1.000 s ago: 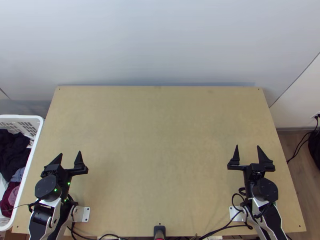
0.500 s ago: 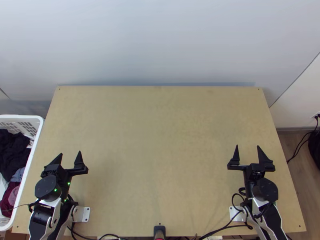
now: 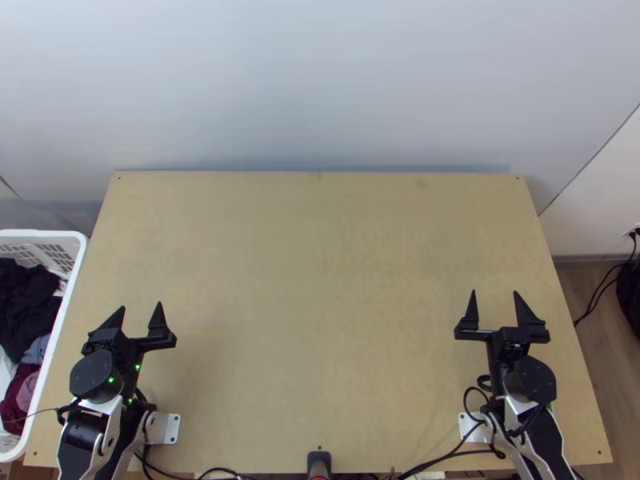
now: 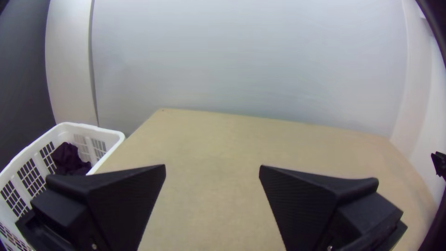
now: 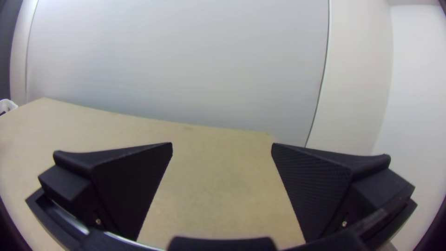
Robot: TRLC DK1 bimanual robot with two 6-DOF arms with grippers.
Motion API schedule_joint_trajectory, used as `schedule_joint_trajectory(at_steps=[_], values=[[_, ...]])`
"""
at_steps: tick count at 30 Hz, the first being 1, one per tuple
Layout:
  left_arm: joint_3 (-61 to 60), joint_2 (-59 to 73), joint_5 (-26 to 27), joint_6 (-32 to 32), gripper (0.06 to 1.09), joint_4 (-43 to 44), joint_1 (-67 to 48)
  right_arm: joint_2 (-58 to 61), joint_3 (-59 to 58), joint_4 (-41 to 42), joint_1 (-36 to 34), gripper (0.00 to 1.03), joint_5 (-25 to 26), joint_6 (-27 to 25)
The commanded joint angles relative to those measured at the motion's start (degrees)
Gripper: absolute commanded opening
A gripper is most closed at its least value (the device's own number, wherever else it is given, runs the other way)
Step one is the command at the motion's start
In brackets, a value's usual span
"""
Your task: Fold the t-shirt
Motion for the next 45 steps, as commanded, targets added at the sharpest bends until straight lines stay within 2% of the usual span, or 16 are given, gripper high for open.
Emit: schedule_joint_trajectory(at_steps=[1,15,17,19,22,25,30,36,40,42,45], values=[[0.02,0.01,-0.02,0.07,1.04,0.02,0.02,0.01,0.00,0.01,0.04,0.99,0.02,0.06],[0.02,0.01,-0.02,0.07,1.04,0.02,0.02,-0.25,0.00,0.54,0.04,0.99,0.20,-0.46],[0.02,0.01,0.07,0.07,1.04,0.02,0.02,-0.25,0.00,0.54,-1.19,0.99,1.25,-3.80],[0.02,0.01,0.07,0.07,1.04,0.02,0.02,-0.17,-0.17,1.95,-4.62,0.99,5.38,-6.18],[0.02,0.01,-0.02,-0.02,1.04,0.02,0.02,-0.25,-1.05,7.13,-5.59,0.99,5.91,-15.85],[0.02,0.01,0.07,0.07,1.04,0.02,0.02,-0.25,0.09,9.42,-5.85,0.99,6.08,-18.31],[0.02,0.01,0.07,0.07,1.04,0.02,0.02,2.82,5.36,10.56,-1.55,0.99,6.35,-21.12],[0.02,0.01,-0.02,0.07,1.04,0.02,0.02,21.37,20.92,8.28,-2.34,0.99,11.45,-17.16],[0.11,0.01,0.07,0.07,1.04,-0.42,-0.24,30.77,32.52,-6.23,-1.02,0.99,11.53,-4.95],[0.55,-0.08,-0.02,0.78,1.04,-3.67,-0.59,34.55,37.00,-12.73,-0.23,0.99,11.36,1.12],[0.64,-0.08,-0.72,2.71,1.04,-3.85,-0.33,37.89,42.01,-19.58,-1.02,0.99,8.11,8.32]])
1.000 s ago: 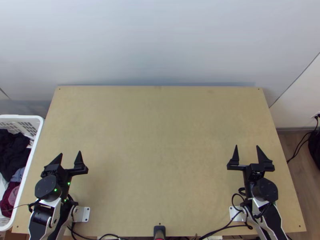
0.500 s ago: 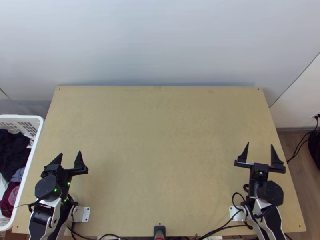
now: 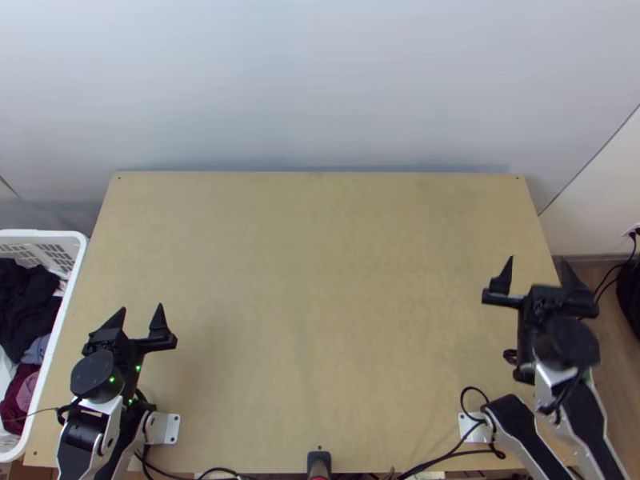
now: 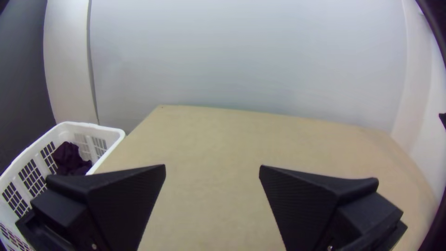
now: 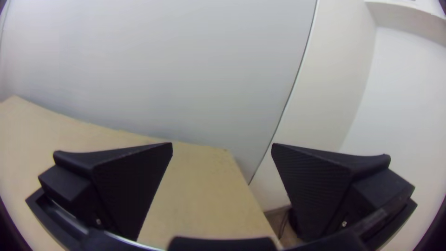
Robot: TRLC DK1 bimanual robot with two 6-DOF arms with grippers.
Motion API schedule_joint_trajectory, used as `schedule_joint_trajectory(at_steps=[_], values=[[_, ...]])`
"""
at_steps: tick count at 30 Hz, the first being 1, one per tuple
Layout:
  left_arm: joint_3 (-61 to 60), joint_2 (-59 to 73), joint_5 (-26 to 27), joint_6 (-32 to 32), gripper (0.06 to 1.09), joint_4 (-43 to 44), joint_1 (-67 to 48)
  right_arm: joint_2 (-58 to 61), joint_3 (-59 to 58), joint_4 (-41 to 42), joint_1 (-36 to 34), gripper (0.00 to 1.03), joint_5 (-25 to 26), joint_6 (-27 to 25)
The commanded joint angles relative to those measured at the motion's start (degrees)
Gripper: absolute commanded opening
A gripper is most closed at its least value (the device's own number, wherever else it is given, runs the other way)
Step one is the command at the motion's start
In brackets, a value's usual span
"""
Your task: Fold the t-shirt
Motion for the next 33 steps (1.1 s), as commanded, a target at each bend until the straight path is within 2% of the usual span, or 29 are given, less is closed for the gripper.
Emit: schedule_joint_trajectory(at_steps=[1,6,9,11,15,18,26,33], values=[[0.44,-0.06,-1.10,3.46,1.04,-1.81,0.35,12.48,15.69,-16.89,-0.28,0.99,-3.22,16.14],[0.35,-0.06,-0.92,3.11,1.04,-1.64,0.70,19.60,26.59,-29.37,0.69,0.99,-7.18,23.79],[0.70,-0.06,-1.01,5.66,1.04,1.79,0.70,20.83,28.43,-32.18,2.71,0.99,-7.44,23.96],[0.97,0.03,-1.10,9.70,1.04,5.22,1.05,21.88,29.49,-34.20,2.71,0.99,-7.79,25.19],[3.34,2.67,-1.10,8.64,1.04,7.68,2.11,23.03,31.07,-36.40,1.13,0.99,-8.93,25.98],[7.73,10.14,-1.10,6.18,1.04,6.54,7.03,23.03,31.24,-37.37,0.34,0.99,-9.02,25.90],[22.41,30.79,-0.75,6.89,1.04,5.92,20.74,19.07,28.70,-38.51,-2.56,0.99,-9.81,25.90],[41.04,55.84,1.63,9.79,1.04,-2.08,36.03,16.26,24.92,-38.95,-3.44,0.99,-10.43,25.90]])
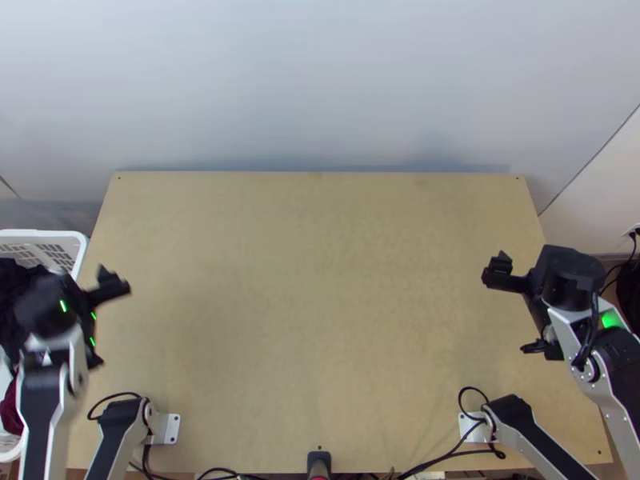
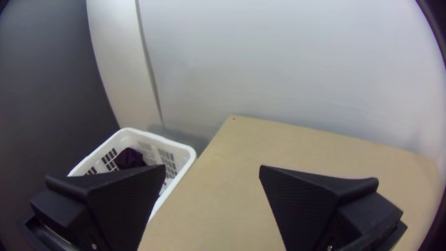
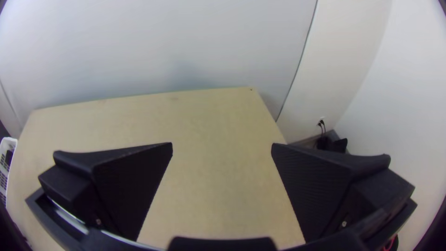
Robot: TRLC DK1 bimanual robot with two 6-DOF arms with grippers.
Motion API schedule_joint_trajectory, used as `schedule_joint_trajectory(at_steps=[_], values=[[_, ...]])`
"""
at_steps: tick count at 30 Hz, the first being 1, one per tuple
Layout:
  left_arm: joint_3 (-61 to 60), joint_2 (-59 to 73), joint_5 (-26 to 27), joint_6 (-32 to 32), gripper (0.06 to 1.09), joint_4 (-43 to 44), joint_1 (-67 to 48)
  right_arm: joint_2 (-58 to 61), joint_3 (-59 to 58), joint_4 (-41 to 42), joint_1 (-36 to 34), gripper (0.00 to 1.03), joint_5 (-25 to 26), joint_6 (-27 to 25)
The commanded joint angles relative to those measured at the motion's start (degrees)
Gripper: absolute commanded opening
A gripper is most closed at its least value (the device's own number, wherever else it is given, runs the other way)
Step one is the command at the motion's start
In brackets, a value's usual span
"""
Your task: Fold the t-shirt
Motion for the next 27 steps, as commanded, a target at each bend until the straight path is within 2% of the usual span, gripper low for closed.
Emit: schedule_joint_trajectory(at_steps=[1,5,16,24,27], values=[[17.06,23.18,2.09,2.62,1.04,-6.58,15.32,-2.54,-2.89,-0.52,-1.02,0.99,-0.70,0.13],[20.83,29.68,3.67,4.20,1.04,-3.07,23.41,-2.98,-3.06,-0.52,-1.02,0.99,-0.70,0.13],[30.68,53.50,3.67,5.61,1.04,7.92,40.46,-0.87,-3.68,0.35,-0.22,0.99,-0.88,0.48],[39.47,72.84,3.58,4.64,1.04,9.85,46.88,0.98,-2.62,-1.23,0.30,0.99,-0.88,0.21],[40.61,78.02,3.14,4.64,1.04,15.56,47.49,1.06,-2.54,-3.16,0.30,0.99,-0.88,-0.14]])
